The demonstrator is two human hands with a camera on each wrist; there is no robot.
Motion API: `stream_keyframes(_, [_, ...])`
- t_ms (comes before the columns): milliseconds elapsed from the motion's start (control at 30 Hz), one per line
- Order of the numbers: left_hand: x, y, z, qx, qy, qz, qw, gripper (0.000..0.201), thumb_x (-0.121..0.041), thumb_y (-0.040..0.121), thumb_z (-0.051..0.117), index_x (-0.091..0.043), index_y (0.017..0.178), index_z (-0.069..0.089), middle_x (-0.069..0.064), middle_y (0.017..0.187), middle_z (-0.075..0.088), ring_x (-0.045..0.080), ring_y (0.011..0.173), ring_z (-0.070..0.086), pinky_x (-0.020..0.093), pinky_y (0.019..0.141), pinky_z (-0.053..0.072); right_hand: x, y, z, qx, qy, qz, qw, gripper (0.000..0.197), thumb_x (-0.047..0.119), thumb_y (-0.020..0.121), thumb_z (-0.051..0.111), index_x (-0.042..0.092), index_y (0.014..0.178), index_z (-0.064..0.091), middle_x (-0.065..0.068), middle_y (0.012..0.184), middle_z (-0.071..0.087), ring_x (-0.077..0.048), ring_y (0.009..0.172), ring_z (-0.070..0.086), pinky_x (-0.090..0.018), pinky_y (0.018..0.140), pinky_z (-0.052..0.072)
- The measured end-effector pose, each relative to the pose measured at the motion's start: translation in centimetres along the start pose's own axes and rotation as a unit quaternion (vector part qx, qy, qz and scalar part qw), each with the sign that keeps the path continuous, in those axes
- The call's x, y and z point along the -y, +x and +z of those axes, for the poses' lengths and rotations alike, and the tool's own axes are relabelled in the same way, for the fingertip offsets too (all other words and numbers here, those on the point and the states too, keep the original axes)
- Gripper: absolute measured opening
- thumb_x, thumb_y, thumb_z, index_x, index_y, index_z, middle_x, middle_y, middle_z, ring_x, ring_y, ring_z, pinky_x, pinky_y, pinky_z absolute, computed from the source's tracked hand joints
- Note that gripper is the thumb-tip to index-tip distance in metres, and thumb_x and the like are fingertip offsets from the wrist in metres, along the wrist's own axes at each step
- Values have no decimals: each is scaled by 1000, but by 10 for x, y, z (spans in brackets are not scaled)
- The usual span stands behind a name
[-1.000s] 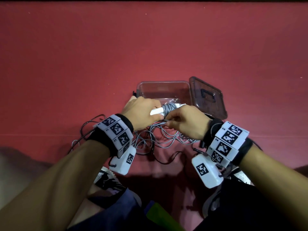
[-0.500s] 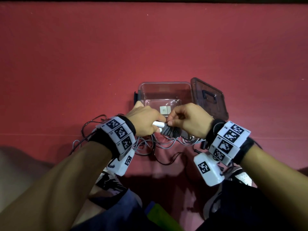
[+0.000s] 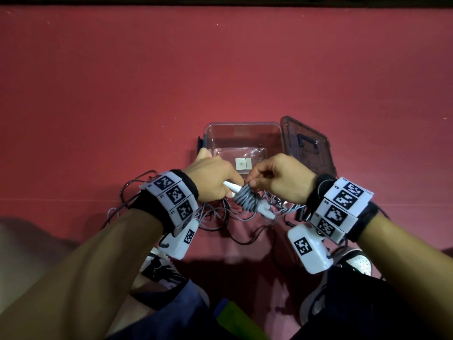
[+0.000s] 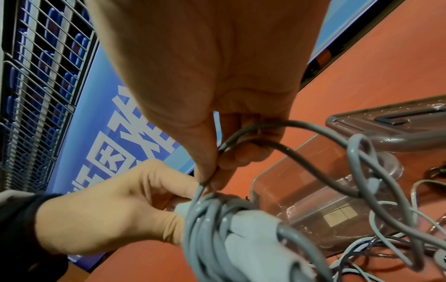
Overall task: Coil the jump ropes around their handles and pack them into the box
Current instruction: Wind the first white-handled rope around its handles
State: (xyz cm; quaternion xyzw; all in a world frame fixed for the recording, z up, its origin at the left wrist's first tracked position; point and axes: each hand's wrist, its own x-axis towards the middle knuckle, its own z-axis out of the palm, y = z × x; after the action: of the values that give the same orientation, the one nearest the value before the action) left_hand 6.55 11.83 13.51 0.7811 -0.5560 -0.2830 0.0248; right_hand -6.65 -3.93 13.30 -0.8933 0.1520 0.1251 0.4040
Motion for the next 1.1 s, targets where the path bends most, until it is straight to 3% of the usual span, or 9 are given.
stream_keyframes(67, [1,0,-1,1,-33,2,999,26,-29,88,74,-49,105,72,-27,59,52,-2,76,46,39,101,26,-2,0,-3,-14,10,0,1000,5,24,87,76,27,83,77,10,76,75,-7,75,69,-31,82,56])
stream_keyframes(233, [5,-6,-9,22,-181,-15,983,34,-22,83,80,-46,106,76,-29,68,66,-12,73,54,34,97,33,-9,-2,-8,-45,76,15,996,15,42,78,81,27,80,79,5,78,75,-17,78,71,-39,82,57])
stream_keyframes(333, [8,-9,-13,39,-302,7,952,41,-11,78,78,-39,109,77,-6,94,78,4,83,64,42,87,52,-10,-4,-8,-52,135,5,989,8,32,85,77,26,86,81,6,83,78,-9,79,71,-33,83,56])
stream_keyframes(433, [9,-9,-14,3,-417,20,909,47,-10,72,76,-23,118,75,5,108,78,15,95,68,41,96,54,-10,-4,-15,-59,224,-13,973,10,10,89,71,13,95,79,6,86,77,-1,77,67,-23,80,55])
stream_keyframes(533, [6,-8,-15,-28,-490,40,870,50,-4,76,76,-18,124,68,4,117,74,14,104,68,33,103,51,-10,-8,-23,-69,245,-42,966,9,6,88,71,8,94,77,-11,89,77,-22,75,69,-37,75,59])
stream_keyframes(600, [5,-8,-14,-43,-518,44,853,50,5,84,73,-15,128,64,8,122,72,15,107,66,32,105,49,-12,-7,-22,-97,242,-14,965,13,7,91,69,4,80,73,-17,76,68,-30,61,52,-40,61,48])
stream_keyframes(800, [3,-5,-13,-86,-528,11,845,30,3,91,67,-6,120,66,16,116,73,16,98,69,24,91,54,-5,-7,-5,-66,231,45,970,34,9,98,60,13,65,68,-6,59,61,-23,59,51,-36,63,42])
stream_keyframes(967, [1,-3,-10,-152,-485,-39,861,29,-4,90,73,-1,116,60,17,102,75,18,84,68,20,73,52,5,-14,4,-52,234,48,970,24,9,99,59,14,76,65,5,61,64,-11,56,58,-24,57,48])
stream_keyframes(1100, [2,-1,-8,-187,-465,-55,863,30,-10,89,76,-16,115,62,11,102,76,21,91,73,31,84,56,9,-15,10,-5,288,30,957,14,-4,99,52,6,101,62,-1,71,65,-16,63,62,-30,64,54])
